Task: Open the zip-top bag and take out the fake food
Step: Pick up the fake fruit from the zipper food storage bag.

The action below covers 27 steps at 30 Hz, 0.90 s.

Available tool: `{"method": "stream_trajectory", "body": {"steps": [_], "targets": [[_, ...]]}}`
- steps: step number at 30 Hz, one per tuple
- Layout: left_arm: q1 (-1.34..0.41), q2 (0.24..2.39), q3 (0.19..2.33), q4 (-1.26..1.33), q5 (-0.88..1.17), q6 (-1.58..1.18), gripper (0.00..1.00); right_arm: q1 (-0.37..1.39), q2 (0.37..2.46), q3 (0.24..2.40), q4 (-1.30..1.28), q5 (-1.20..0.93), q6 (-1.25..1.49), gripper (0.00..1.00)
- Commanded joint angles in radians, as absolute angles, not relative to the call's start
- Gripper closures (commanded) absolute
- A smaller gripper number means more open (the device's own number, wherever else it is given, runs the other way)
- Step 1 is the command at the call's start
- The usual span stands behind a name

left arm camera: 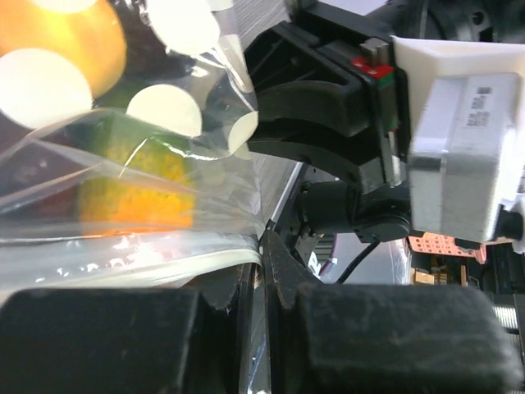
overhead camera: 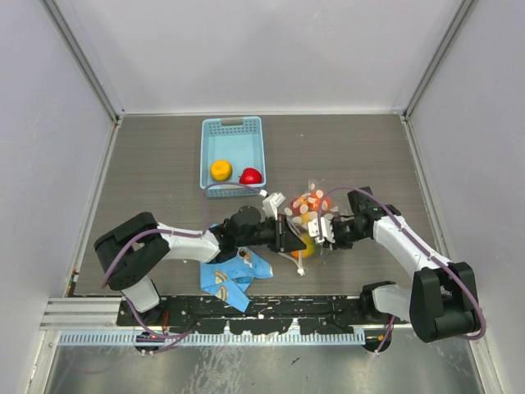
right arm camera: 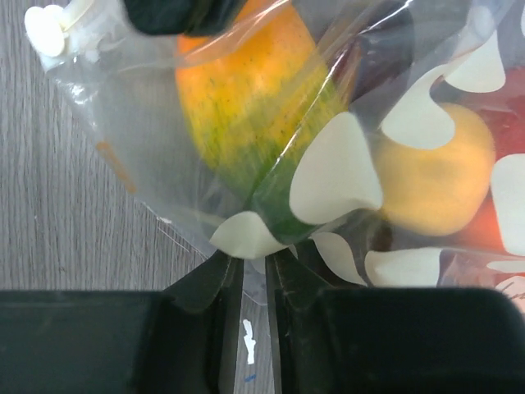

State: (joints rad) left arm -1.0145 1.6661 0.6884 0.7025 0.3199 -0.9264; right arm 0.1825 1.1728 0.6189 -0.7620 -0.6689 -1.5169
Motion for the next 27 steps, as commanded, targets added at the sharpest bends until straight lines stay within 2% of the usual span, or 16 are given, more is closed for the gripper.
{"method": "stream_trajectory", "body": {"steps": [1, 5, 12, 19, 27], "targets": [[-1.035, 1.674, 0.748, 0.778, 0.356, -0.907, 0.91, 0.197, 1.186, 0.668, -0.715, -0.712, -1.428, 0.82], [-1.043, 1.705, 0.762, 0.795, 0.361, -0.907, 0.9, 0.202, 1.204, 0.685, -0.701, -0.738, -1.369, 0.91], [-1.045, 1.758, 0.744, 0.886, 0.348, -0.92, 0.86, 0.196, 1.22, 0.723, -0.721, -0.744, -1.326, 0.93], [-1.045, 1.721, 0.696, 0.878, 0.309, -0.88, 0.62, 0.18, 1.207, 0.721, -0.721, -0.746, -1.329, 0.91], [-1.045, 1.608, 0.629, 0.769, 0.277, -0.794, 0.45, 0.177, 1.211, 0.726, -0.728, -0.744, -1.331, 0.91]]}}
